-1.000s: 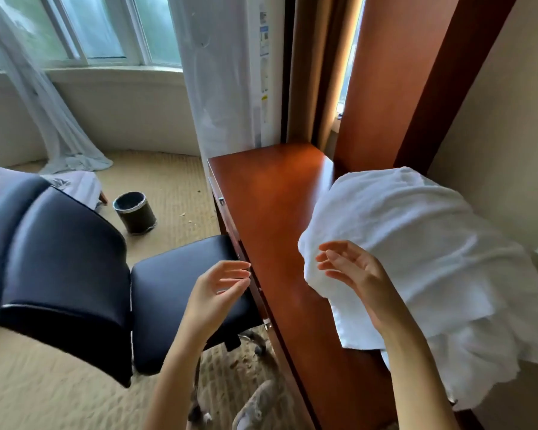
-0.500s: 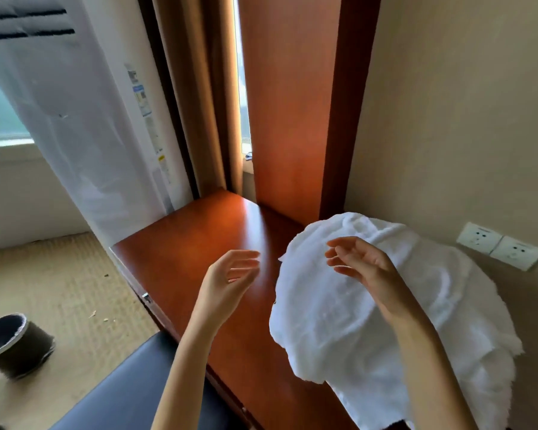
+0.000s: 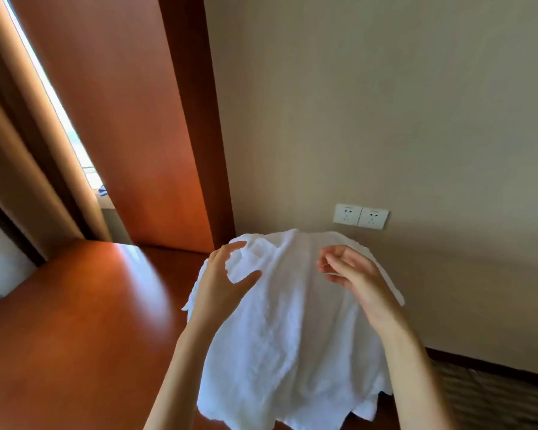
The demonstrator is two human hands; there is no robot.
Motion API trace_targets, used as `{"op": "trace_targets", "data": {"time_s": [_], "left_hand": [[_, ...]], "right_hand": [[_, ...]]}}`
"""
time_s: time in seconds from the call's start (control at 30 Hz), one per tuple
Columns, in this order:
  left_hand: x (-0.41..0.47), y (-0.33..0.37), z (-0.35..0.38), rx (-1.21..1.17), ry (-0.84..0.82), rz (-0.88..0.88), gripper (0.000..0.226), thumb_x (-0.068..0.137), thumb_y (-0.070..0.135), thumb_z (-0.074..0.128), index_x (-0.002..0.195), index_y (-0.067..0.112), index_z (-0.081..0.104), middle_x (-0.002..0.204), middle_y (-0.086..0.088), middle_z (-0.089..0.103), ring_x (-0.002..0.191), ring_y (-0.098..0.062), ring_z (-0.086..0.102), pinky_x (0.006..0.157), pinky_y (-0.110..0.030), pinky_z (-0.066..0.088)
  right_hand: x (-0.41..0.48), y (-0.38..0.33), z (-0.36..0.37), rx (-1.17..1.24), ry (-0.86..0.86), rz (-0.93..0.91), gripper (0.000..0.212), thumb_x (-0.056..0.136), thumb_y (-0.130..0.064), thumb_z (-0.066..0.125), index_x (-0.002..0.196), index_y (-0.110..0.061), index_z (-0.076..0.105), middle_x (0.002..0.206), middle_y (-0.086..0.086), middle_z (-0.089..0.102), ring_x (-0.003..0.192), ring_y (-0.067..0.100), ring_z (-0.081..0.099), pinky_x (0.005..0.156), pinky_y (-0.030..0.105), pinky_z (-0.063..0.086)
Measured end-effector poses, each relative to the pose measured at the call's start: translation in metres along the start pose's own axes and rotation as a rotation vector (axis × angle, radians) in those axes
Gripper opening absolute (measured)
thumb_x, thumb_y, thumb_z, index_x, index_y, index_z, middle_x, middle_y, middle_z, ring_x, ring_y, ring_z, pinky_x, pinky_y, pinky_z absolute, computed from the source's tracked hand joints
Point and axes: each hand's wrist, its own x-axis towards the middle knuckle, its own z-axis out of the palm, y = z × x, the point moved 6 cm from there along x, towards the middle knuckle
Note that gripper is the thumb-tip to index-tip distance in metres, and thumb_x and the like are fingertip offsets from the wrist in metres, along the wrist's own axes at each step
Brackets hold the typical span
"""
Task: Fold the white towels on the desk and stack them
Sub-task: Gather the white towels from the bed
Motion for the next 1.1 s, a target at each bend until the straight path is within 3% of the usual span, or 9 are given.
{"op": "trace_targets", "data": {"time_s": [0.1,0.2,0.3,0.43,0.63,0.77,0.87,1.0,1.1], "left_hand": [[0.035,0.003,0.027,0.095,-0.063,0.097,0.048,0.077,0.027,0.077,0.119,0.035,0.055,0.122,0.017,0.053,0.114,-0.002,0.043,0.084,-0.005,0.031],[0.056,-0.007,0.061,0.255,-0.174,0.122,0.057,0.079,0.034,0.077,0.130,0.020,0.054,0.135,0.002,0.049,0.127,-0.015,0.040,0.096,-0.015,0.027],[0.057,-0.023,0.086,0.450,-0.217,0.201,0.057,0.085,0.055,0.061,0.135,0.030,0.048,0.146,0.006,0.036,0.141,-0.017,0.024,0.113,-0.033,0.013],[0.059,-0.031,0.086,0.396,-0.168,0.272,0.078,0.071,0.074,0.030,0.131,0.030,0.053,0.143,0.009,0.040,0.141,-0.016,0.024,0.115,-0.039,0.017],[0.053,-0.039,0.087,0.398,-0.234,0.411,0.086,0.068,0.076,0.021,0.138,0.032,0.045,0.148,0.013,0.033,0.147,-0.015,0.010,0.119,-0.043,0.011],[0.044,-0.041,0.090,0.489,-0.218,0.486,0.066,0.090,0.065,0.035,0.147,0.032,0.033,0.153,0.013,0.027,0.149,-0.018,0.001,0.118,-0.046,0.000],[0.043,-0.046,0.084,0.437,-0.230,0.538,0.058,0.094,0.053,0.040,0.147,0.033,0.032,0.154,0.010,0.027,0.148,-0.019,0.005,0.118,-0.048,0.000],[0.027,-0.063,0.057,0.395,-0.279,0.749,0.065,0.088,0.062,0.041,0.146,0.033,0.033,0.155,0.004,0.028,0.145,-0.015,0.017,0.117,-0.049,0.009],[0.022,-0.084,0.031,0.429,-0.352,0.744,0.072,0.083,0.071,0.047,0.145,0.038,0.032,0.156,0.004,0.025,0.144,-0.015,0.018,0.117,-0.051,0.013]], "right_hand": [[0.013,0.012,-0.009,-0.024,0.103,0.035,0.014,0.095,-0.011,0.057,0.093,-0.018,0.069,0.083,-0.004,0.072,0.084,0.011,0.066,0.077,0.018,0.049],[0.028,0.024,-0.011,-0.093,0.170,0.035,0.009,0.093,-0.014,0.060,0.092,-0.017,0.068,0.087,-0.006,0.071,0.089,0.008,0.064,0.077,0.013,0.047],[0.043,0.039,-0.012,-0.297,0.267,-0.027,0.007,0.092,-0.016,0.064,0.098,-0.017,0.067,0.100,-0.011,0.068,0.099,0.005,0.061,0.083,0.011,0.043],[0.055,0.064,-0.003,-0.548,0.336,-0.136,0.013,0.089,-0.024,0.067,0.102,-0.022,0.066,0.106,-0.012,0.065,0.105,0.003,0.057,0.094,0.025,0.044],[0.045,0.088,0.005,-0.588,0.435,-0.325,0.013,0.095,-0.032,0.059,0.105,-0.027,0.066,0.106,-0.019,0.066,0.107,0.002,0.057,0.097,0.030,0.044],[0.040,0.089,0.013,-0.659,0.471,-0.348,0.018,0.099,-0.035,0.050,0.106,-0.029,0.065,0.106,-0.019,0.067,0.103,0.003,0.060,0.093,0.034,0.046],[0.033,0.095,0.024,-0.645,0.498,-0.334,0.021,0.101,-0.037,0.045,0.106,-0.032,0.065,0.105,-0.019,0.068,0.102,0.004,0.061,0.095,0.035,0.046],[0.001,0.098,0.037,-0.493,0.565,-0.377,0.024,0.102,-0.029,0.045,0.107,-0.020,0.066,0.116,0.001,0.069,0.107,0.012,0.061,0.103,0.034,0.042],[-0.036,0.109,0.053,-0.376,0.653,-0.382,0.029,0.100,-0.031,0.048,0.103,-0.009,0.067,0.106,0.006,0.068,0.093,0.011,0.059,0.089,0.030,0.045]]}}
